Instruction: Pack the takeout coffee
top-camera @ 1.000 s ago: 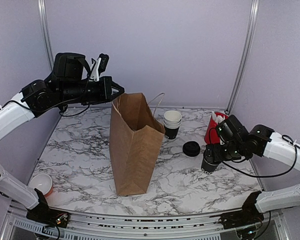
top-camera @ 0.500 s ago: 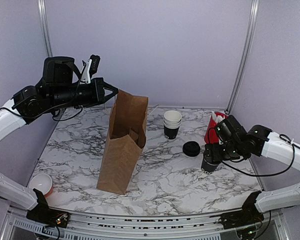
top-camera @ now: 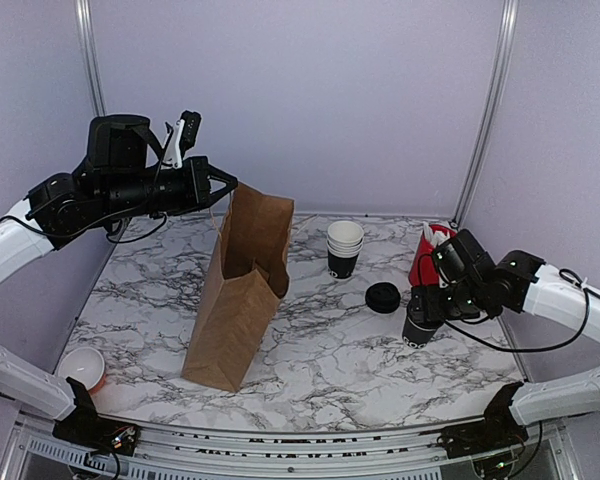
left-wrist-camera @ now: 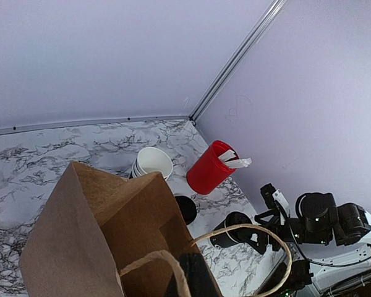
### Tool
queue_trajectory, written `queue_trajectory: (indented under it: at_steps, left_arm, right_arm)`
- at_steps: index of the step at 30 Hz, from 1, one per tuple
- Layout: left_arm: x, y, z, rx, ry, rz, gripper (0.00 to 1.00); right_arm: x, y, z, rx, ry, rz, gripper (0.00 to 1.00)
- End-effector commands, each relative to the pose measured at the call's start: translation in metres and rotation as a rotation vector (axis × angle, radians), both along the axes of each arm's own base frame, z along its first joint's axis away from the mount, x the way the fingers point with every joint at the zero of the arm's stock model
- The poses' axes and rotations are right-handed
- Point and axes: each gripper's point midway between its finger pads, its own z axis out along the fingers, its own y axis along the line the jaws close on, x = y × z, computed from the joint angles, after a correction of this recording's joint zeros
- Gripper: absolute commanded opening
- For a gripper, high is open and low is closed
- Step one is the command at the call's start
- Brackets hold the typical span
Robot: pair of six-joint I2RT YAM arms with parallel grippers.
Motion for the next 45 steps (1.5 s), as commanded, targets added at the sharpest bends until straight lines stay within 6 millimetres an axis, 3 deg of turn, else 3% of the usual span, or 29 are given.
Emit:
queue_trajectory:
  at_steps: [1,9,37,45]
  left_arm:
    - [-0.003,0.002,0.015,-0.041,-0.038,-0.003,0.00]
    - [-0.002,0.000,0.012,-0.038,-0.032,-0.006,0.00]
    - [-0.003,-0.003,0.016,-0.048,-0.037,-0.024,0.00]
    - [-0.003,-0.007,0.017,-0.049,-0.039,-0.035,0.00]
  right_arm:
    - [0.003,-0.003,0.002,0.034,-0.012,-0.006,0.96]
    - [0.004,-0.005,0.003,0.103,-0.010,-0.006,0.95]
    - [0.017,-0.002,-0.006,0.041,0.012,0.016,0.86]
    - [0.021,-0.004,0.003,0.003,-0.001,0.017,0.89]
